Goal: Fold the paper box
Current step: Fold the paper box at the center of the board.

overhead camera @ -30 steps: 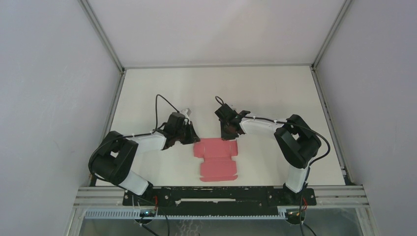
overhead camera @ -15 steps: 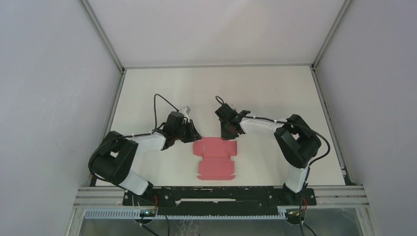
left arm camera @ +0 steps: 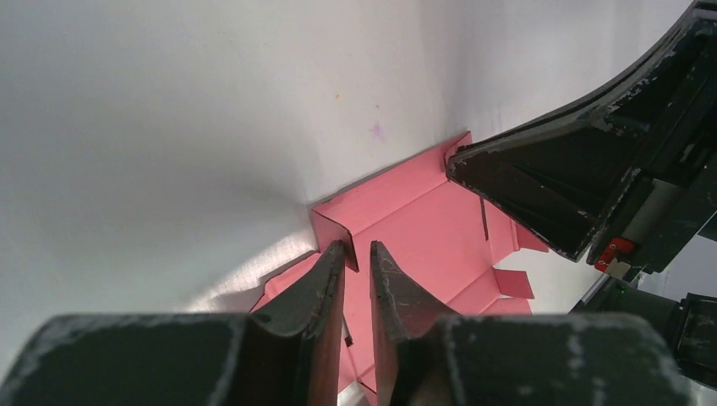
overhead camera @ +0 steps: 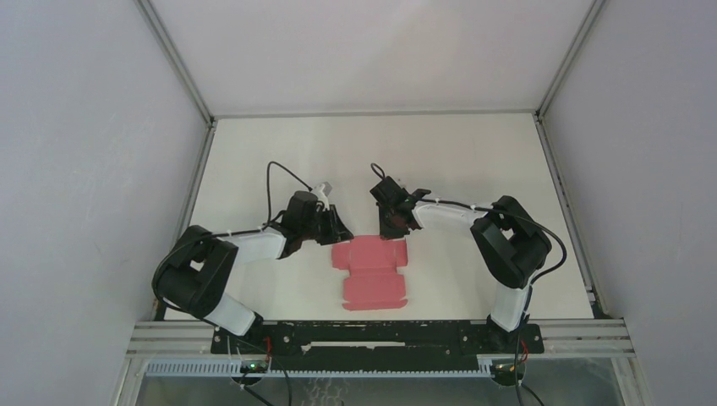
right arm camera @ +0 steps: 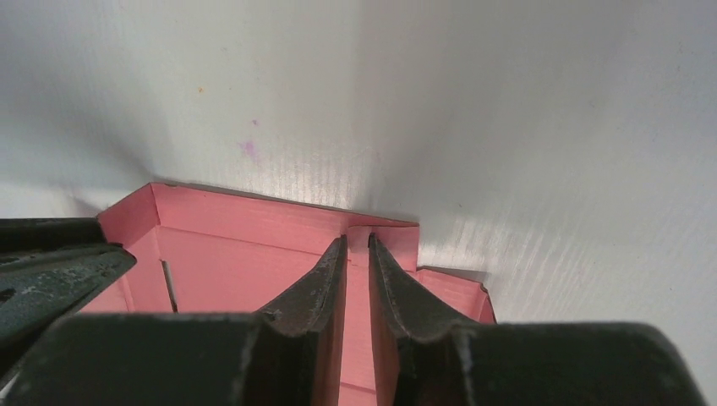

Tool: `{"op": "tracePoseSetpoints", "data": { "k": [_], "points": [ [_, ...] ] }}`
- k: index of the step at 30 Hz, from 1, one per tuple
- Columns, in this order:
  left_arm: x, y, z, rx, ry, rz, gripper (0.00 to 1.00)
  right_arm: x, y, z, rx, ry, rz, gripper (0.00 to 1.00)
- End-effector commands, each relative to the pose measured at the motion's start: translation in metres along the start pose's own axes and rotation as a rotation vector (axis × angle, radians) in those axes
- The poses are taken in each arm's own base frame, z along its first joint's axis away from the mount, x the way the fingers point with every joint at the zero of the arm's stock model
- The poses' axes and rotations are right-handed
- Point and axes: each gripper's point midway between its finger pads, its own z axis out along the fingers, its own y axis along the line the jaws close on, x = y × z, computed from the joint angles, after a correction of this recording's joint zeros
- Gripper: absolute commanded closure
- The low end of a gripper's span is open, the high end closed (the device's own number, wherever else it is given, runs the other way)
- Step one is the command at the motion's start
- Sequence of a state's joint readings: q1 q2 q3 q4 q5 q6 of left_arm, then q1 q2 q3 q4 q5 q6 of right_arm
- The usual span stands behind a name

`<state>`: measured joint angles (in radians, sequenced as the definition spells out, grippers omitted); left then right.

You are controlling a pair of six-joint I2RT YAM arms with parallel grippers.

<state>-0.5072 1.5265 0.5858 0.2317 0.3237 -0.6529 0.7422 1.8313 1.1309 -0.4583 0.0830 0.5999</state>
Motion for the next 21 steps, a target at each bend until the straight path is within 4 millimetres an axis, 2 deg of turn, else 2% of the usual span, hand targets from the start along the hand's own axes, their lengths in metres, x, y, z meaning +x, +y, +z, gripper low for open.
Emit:
{"op": "tracePoseSetpoints", "data": {
  "k": [1,8,21],
  "points": [
    [-0.013,-0.025,0.004,0.081,-0.021,0.015,0.79,0.03,-0.025,0.024,0.086,0.095,-0.016,0.76],
    [-0.011,-0.03,0.01,0.087,-0.011,0.019,0.79,0.03,-0.026,0.025,0.087,0.099,-0.014,0.76],
    [-0.002,-0.02,0.023,0.04,0.019,0.018,0.79,0.032,-0.026,0.028,0.088,0.106,-0.017,0.76]
  ]
}}
